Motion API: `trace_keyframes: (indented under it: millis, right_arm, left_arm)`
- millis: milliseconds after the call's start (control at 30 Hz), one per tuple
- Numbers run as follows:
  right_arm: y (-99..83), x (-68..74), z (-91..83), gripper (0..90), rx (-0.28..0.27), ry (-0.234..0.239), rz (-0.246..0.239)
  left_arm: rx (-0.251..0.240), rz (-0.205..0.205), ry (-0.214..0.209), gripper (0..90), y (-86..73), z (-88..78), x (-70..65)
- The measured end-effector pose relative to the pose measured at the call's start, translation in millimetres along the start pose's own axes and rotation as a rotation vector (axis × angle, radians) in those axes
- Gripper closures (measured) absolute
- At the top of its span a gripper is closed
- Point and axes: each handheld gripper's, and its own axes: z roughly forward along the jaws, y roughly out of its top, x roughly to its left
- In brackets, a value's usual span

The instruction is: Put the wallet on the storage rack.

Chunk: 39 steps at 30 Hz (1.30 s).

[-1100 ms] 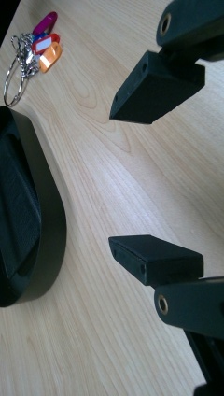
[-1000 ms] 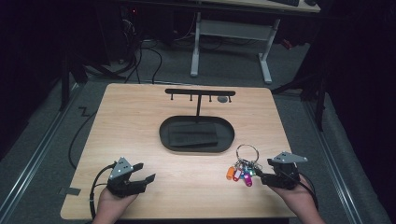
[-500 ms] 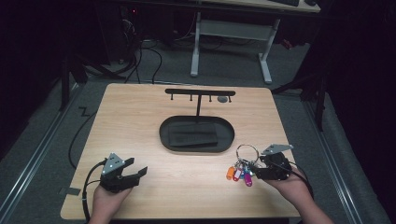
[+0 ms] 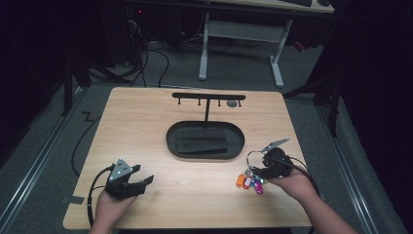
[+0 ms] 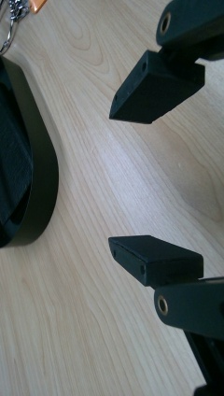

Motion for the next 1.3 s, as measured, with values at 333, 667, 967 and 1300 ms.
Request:
trace_keyframes:
  millis: [333,667,967,1300]
  right_arm:
    - [27.0,-1.8,14.9,49.4,0.125,0.02,0.007]
    - [58.4,-9.9,32.1,53.3,0.268,0.018,0.048]
    - [71.7,-12.5,49.8,57.2,0.335,0.027,0.056]
    - [77.5,-17.6,69.8,67.1,0.416,0.035,0.075]
  left_arm:
    - [0.012,0.057,-0.041,32.9,3.6,6.6,-9.4]
    - [0.006,0.089,-0.08,32.9,7.7,14.6,-16.2]
    - [-0.009,0.097,-0.086,32.9,7.0,11.2,-16.8]
    - [-0.012,0.104,-0.095,32.9,7.0,11.1,-17.2]
